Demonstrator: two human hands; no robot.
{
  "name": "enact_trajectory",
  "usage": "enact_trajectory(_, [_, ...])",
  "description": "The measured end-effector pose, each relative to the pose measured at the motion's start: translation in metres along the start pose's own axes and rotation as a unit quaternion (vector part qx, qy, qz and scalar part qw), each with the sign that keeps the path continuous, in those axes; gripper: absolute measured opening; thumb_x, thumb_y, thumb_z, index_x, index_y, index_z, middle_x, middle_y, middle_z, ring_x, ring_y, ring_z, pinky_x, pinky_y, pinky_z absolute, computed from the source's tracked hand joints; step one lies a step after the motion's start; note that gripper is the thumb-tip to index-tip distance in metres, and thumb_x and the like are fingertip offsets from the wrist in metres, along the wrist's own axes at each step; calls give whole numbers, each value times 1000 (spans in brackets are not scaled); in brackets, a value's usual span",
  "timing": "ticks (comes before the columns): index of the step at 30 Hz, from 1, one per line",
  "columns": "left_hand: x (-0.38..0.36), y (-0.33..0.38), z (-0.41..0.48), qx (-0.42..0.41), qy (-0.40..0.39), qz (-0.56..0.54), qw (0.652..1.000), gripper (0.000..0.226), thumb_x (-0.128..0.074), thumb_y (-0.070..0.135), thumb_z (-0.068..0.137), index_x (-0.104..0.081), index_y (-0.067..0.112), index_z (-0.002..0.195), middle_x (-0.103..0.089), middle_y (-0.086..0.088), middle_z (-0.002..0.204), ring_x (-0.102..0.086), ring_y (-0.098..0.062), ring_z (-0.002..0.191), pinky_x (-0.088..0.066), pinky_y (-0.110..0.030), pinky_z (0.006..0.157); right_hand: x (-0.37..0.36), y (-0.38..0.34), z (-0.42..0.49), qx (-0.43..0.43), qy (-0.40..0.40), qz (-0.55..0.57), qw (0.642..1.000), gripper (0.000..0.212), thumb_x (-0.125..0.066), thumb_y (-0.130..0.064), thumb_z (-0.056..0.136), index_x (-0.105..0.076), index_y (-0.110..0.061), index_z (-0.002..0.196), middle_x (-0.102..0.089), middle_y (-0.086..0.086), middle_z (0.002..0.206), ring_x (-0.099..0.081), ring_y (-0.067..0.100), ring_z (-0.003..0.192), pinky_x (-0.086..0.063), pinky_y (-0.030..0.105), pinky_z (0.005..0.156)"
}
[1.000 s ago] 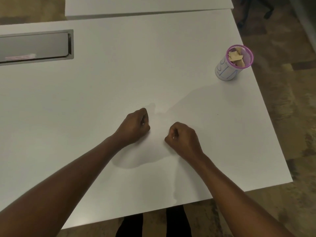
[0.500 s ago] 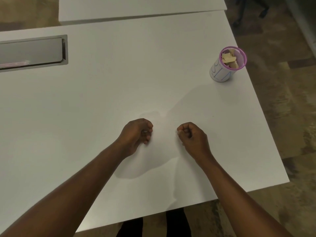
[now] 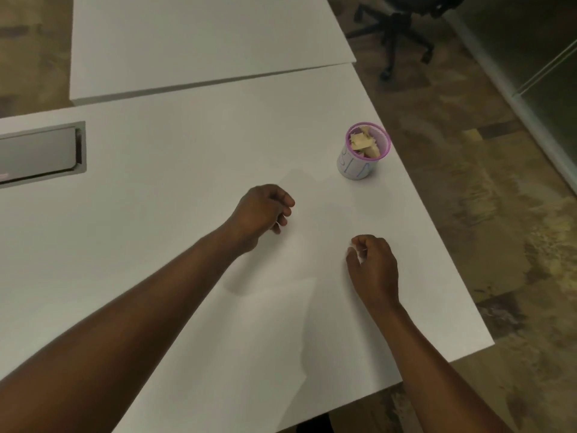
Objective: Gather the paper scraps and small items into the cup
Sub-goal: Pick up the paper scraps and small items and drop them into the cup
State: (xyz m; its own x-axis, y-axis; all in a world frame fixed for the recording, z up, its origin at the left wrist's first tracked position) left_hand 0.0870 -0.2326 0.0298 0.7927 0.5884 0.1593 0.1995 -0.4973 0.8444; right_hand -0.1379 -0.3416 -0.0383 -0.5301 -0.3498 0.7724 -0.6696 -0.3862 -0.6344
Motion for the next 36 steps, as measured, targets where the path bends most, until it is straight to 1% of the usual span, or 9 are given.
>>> enact_trajectory(2, [-4,6,5,6,5,12,1000,29,-41,-3,83,-66,11,80,-60,-8,73,-52,-20,59,-40,-28,50,2,7,8,-4,3,-17,1000,15,-69,-15,88,-67,-16,102,-61,0,97,-62,18,84,-50,29,76])
enact_trajectory(6, [-5,-11,-1,19,21,71,997,22,-47,16,80,-68,21,76,-54,5,65,-45,-14,58,-33,-26,54,2,11,19,-9,-19,-47,999,11,-70,-15,88,-67,-17,98,-59,-1,92,-59,16,80,-39,22,72])
enact_trajectory(9, [-1,-36,-12,22,37,119,992,14,-55,22,88,-68,23,85,-60,10,73,-49,-12,65,-36,-28,62,1,11,25,6,-23,-66,998,12,-72,-15,87,-67,-17,98,-58,-1,88,-58,16,78,-38,22,70])
enact_trajectory(13, [7,-64,-27,29,72,153,985,12,-55,28,90,-67,24,87,-67,1,89,-48,-15,62,-38,-29,62,-3,11,22,87,-10,-107,990,13,-71,-11,85,-70,-15,97,-59,5,86,-60,26,80,-47,30,67])
enact_trajectory(20, [13,-92,-52,28,102,191,976,18,-50,20,93,-66,28,88,-53,8,63,-44,-10,51,-35,-26,54,-12,13,-2,175,4,-179,968,32,-67,-3,82,-72,-9,113,-59,9,94,-56,29,79,-49,33,55])
enact_trajectory(25, [17,-105,-68,10,118,211,970,18,-51,18,93,-65,29,88,-53,5,58,-45,-5,49,-34,-24,49,-26,0,-30,206,-24,-162,965,40,-59,-7,82,-68,-7,121,-61,9,105,-56,29,87,-50,36,69])
enact_trajectory(30, [25,-119,-82,4,118,227,967,16,-52,20,93,-65,29,87,-57,0,62,-47,-4,52,-33,-23,49,-45,-31,-48,235,-87,-61,966,35,-61,-16,87,-68,-13,121,-63,2,114,-57,22,103,-47,32,91])
enact_trajectory(32, [27,-124,-86,3,117,232,966,15,-53,21,93,-64,29,88,-61,-3,67,-49,-6,57,-34,-21,50,-53,-42,-49,234,-99,-38,967,35,-62,-17,87,-69,-15,121,-64,0,112,-56,20,103,-47,30,90])
enact_trajectory(36, [31,-132,-91,-1,118,233,965,14,-53,21,92,-64,29,87,-60,-4,67,-50,-4,59,-32,-15,49,-65,-54,-47,265,-114,-67,955,38,-65,-14,84,-70,-19,121,-63,0,105,-56,24,91,-47,33,77])
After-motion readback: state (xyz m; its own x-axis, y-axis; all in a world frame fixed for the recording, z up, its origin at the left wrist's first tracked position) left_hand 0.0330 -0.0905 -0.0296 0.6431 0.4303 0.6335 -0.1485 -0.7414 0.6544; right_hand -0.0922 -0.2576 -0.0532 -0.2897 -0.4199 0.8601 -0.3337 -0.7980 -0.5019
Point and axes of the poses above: each hand's wrist, its own z-axis towards the middle knuckle, its own x-axis out of the back of the hand, y = z × x, the point moved 1 cm from there along z, towards the middle knuckle
